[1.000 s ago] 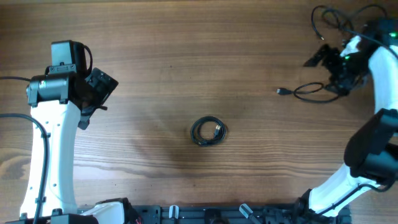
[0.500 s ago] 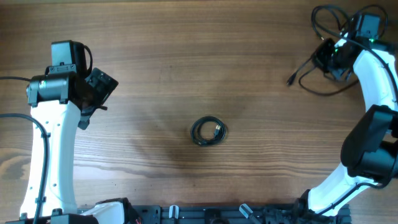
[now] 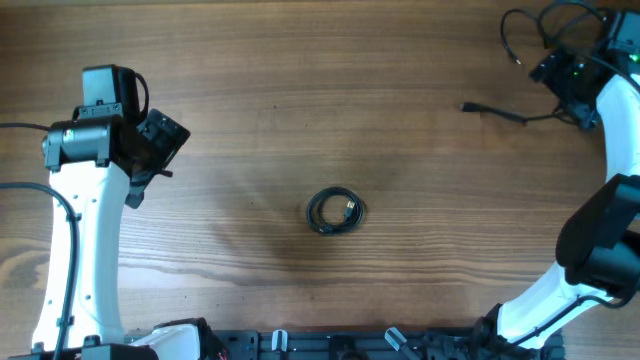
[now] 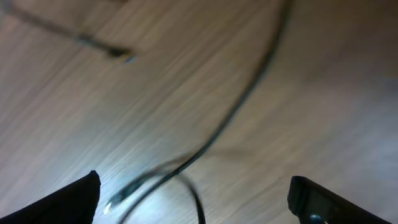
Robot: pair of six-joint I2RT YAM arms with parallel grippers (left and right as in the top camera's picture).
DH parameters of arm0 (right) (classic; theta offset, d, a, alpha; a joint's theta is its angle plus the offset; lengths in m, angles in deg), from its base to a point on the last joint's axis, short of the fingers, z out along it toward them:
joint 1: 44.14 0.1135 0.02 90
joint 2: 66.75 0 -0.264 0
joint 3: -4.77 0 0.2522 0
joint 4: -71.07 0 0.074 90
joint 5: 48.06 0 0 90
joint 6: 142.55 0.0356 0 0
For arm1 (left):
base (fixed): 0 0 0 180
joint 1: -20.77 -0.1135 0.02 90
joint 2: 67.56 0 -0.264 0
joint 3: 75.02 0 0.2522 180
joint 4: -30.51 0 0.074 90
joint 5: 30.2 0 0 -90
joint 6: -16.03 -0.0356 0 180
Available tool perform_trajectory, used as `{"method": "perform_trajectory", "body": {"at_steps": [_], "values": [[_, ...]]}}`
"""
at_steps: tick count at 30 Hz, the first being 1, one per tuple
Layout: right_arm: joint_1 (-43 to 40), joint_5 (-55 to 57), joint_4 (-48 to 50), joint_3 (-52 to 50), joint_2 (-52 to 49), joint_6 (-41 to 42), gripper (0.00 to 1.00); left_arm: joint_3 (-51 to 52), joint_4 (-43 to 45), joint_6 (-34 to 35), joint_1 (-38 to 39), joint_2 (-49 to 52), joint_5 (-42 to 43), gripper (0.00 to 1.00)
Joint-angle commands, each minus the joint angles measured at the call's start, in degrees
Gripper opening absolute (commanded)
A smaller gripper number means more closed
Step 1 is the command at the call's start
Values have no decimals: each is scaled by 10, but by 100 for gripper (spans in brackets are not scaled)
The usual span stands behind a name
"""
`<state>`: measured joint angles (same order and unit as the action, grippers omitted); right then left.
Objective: Untangle cables
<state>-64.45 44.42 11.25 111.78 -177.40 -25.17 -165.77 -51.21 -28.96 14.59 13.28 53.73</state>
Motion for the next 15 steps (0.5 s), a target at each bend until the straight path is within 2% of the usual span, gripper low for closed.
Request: {"method": "perform_trajectory", "body": {"at_steps": [1,3,7,11,15], "values": [[-67,49,18,10,-5,-4,100,-1,0,-11,-3,2,1,100],[-112,-12,47,10,-5,-70,100,-1,0,-11,-3,2,1,100],[-166,-75,76,37,-5,-61,98,-1,0,-11,-3,2,1,100],[-165,39,124,38,-26,-64,98,-1,0,-11,-3,2,1,100],[-165,52,136,38,-101,-110,99,-1,0,-11,-3,2,1,100]]}}
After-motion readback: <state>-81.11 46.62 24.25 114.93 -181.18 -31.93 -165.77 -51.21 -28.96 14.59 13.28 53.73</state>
